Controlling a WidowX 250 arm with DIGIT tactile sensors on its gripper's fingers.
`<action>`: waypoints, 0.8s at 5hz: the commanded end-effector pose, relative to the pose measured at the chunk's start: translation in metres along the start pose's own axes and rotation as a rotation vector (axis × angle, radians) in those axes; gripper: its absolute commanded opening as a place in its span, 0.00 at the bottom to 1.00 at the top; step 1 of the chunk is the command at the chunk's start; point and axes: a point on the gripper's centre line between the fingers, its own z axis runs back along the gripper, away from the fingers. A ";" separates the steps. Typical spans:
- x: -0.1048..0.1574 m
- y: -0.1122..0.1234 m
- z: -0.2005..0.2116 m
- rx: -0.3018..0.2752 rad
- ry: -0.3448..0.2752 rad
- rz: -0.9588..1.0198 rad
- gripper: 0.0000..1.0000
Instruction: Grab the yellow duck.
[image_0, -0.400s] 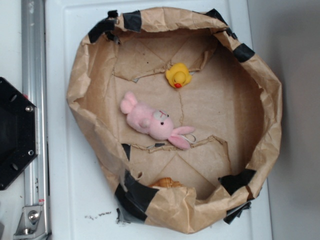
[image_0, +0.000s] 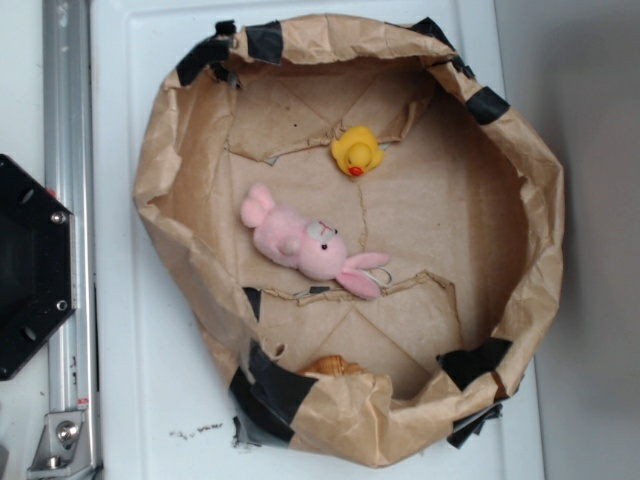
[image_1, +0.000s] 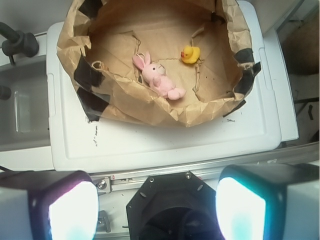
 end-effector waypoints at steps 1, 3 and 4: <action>0.096 0.065 -0.035 -0.021 -0.215 0.079 1.00; 0.148 0.047 -0.136 -0.025 -0.104 -0.057 1.00; 0.129 0.023 -0.144 -0.026 -0.056 -0.084 1.00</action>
